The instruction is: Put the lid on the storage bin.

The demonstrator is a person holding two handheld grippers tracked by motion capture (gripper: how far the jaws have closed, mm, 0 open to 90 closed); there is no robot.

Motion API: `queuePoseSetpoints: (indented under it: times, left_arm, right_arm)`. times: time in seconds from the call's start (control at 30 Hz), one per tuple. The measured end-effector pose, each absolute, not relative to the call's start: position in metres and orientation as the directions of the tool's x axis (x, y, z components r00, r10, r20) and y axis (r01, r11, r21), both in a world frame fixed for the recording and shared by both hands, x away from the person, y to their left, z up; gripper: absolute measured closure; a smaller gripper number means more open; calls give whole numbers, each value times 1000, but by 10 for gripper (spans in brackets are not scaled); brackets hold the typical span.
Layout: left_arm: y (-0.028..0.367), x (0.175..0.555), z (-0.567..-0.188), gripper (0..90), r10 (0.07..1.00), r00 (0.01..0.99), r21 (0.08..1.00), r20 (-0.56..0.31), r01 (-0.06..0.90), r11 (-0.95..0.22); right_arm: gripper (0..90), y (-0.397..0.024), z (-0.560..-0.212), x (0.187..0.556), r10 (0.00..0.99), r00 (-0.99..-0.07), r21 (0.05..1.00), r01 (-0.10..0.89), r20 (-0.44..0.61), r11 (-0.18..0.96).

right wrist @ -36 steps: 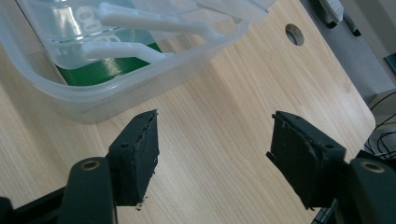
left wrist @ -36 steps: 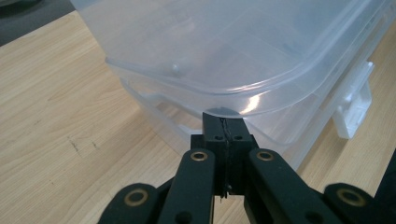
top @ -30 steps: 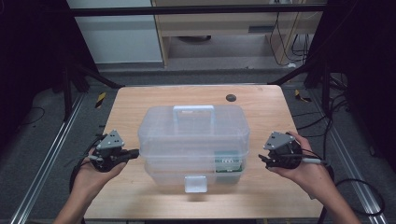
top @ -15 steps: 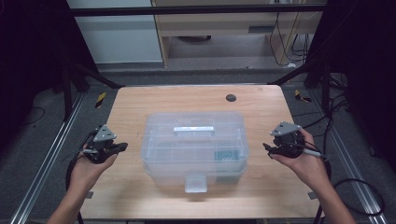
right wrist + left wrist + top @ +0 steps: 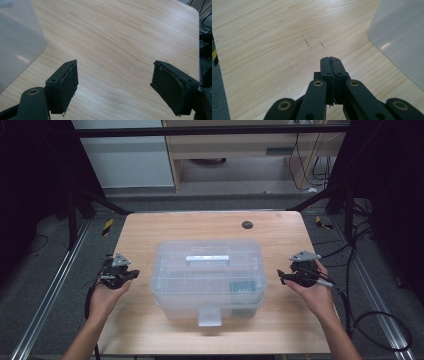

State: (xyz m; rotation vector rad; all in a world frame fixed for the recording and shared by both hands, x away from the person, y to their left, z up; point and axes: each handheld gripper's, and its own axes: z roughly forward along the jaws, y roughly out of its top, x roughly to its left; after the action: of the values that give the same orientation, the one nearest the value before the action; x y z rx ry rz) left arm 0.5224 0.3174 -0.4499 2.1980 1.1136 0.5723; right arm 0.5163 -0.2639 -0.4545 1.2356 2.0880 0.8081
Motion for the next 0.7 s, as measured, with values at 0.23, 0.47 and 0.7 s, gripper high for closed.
queuePoseSetpoints:
  times: [0.23, 0.47, 0.7]
  left_arm:
    - [312, 528, -467, 862, 833, 546, 686, 87, 574, -448]
    - [313, 531, -481, 698, 854, 517, 701, 66, 585, -408]
    - [312, 536, -494, 428, 873, 484, 706, 55, 600, -377]
  right_arm:
    - [188, -270, -469, 524, 926, -363, 757, 574, -105, 311]
    - [165, -273, -486, 529, 942, -333, 762, 599, -41, 245]
    - [128, -277, -501, 534, 945, -326, 747, 623, -20, 231]
